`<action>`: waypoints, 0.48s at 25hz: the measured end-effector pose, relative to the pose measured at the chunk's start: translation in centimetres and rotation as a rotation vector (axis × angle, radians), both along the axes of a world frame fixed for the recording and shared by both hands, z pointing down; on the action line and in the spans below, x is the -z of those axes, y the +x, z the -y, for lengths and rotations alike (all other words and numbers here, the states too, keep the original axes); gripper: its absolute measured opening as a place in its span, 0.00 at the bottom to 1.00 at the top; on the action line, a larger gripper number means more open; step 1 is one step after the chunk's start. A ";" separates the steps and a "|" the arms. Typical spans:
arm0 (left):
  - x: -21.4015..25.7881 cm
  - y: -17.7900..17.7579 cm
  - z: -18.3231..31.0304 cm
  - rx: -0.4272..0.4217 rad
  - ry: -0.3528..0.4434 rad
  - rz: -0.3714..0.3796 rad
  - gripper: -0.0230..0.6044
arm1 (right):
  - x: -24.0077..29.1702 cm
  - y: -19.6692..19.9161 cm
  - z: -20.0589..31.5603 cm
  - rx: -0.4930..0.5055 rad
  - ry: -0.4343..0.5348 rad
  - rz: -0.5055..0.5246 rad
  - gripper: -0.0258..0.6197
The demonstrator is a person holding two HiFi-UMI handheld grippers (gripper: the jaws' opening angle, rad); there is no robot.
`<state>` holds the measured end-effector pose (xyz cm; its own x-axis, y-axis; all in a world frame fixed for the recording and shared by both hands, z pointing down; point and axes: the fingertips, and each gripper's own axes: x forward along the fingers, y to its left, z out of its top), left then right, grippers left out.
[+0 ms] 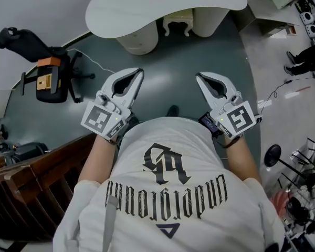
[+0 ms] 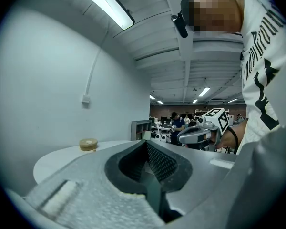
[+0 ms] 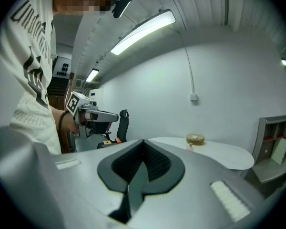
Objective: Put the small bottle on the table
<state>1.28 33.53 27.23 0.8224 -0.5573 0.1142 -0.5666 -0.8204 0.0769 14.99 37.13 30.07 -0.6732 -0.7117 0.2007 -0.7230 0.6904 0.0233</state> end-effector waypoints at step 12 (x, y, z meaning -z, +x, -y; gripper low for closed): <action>-0.1 -3.7 -0.8 0.052 -0.008 -0.005 0.05 | 0.3 -4.4 1.1 0.084 0.002 -0.001 0.04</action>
